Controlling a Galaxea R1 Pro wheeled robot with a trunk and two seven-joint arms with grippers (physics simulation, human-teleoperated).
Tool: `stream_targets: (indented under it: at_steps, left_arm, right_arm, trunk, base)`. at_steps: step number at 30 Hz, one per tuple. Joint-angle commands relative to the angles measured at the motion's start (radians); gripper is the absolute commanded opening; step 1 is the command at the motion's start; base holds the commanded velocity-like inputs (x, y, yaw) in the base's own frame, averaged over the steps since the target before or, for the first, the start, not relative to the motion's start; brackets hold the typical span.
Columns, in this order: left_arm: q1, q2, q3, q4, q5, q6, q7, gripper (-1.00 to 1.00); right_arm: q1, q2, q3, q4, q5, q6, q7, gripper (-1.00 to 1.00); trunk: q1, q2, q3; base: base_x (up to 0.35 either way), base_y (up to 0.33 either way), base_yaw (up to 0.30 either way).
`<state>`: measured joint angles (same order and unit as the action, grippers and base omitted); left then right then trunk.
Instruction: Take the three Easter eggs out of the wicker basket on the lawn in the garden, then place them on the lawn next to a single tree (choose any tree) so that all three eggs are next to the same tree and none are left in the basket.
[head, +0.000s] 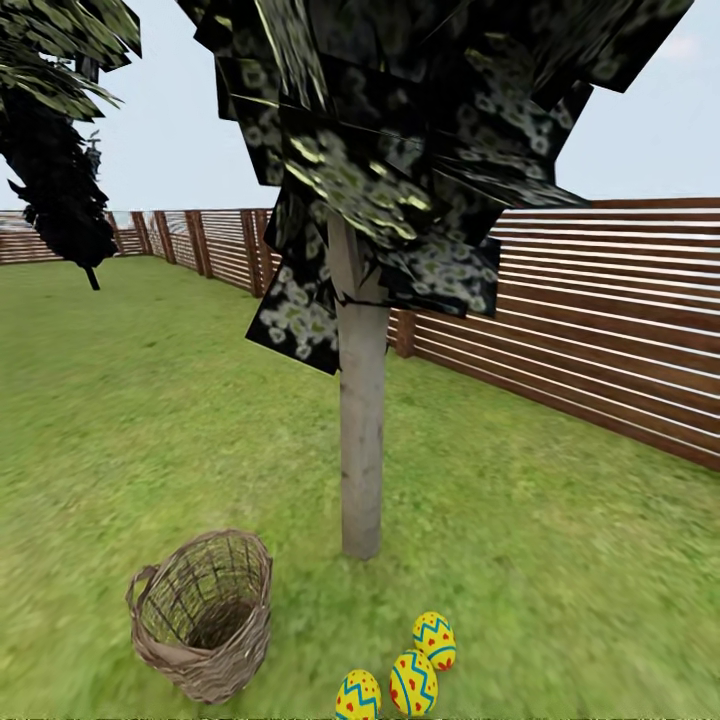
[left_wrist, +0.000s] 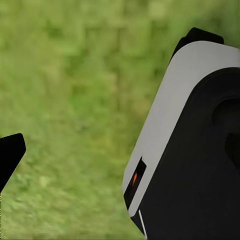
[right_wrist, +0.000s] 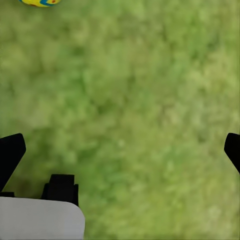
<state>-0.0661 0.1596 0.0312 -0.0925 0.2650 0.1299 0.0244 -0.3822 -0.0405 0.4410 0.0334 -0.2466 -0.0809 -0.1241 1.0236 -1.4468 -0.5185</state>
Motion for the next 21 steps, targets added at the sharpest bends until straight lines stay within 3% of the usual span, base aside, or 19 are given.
stream_targets:
  at_steps: [1,21]
  left_arm:
    - [0.0,0.0,0.003,-0.003,0.005,0.007,0.002,1.0]
    - [0.0,0.0,0.003,-0.003,0.005,0.007,0.002,1.0]
  right_arm:
    - [-0.001,0.001,0.008,0.003,-0.01,-0.007,0.0,1.0]
    - [-0.001,0.002,0.008,0.005,-0.01,-0.006,0.001,1.0]
  trunk:
    - [0.0,-0.001,-0.003]
    - [0.0,-0.001,-0.034]
  base:
    - [0.0,0.0,0.0]
    - [0.0,0.0,0.0]
